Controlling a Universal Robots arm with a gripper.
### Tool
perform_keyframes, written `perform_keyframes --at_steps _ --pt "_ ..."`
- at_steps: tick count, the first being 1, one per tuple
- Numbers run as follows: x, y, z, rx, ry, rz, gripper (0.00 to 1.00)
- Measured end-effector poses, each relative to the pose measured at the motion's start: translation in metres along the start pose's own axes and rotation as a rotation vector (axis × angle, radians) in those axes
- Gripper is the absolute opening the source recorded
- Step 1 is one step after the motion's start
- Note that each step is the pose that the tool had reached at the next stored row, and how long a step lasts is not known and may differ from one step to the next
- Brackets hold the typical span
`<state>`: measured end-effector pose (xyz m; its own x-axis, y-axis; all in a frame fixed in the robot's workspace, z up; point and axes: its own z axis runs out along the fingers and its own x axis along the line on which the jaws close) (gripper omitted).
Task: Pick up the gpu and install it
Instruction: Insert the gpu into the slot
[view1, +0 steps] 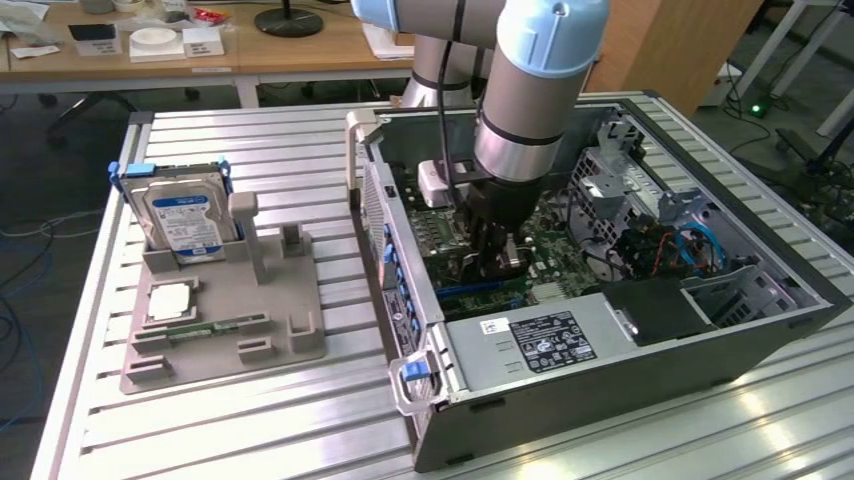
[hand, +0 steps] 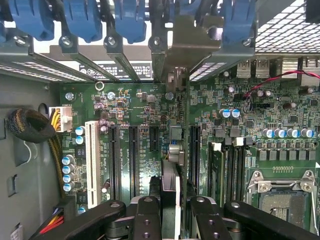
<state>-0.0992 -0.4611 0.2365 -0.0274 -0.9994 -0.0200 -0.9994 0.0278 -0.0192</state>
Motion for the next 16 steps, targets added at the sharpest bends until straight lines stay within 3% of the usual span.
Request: perform_keyframes --at_steps 16 --pt "-0.0014 0.0001 0.0001 -0.0001 0.0001 -0.003 0.27"
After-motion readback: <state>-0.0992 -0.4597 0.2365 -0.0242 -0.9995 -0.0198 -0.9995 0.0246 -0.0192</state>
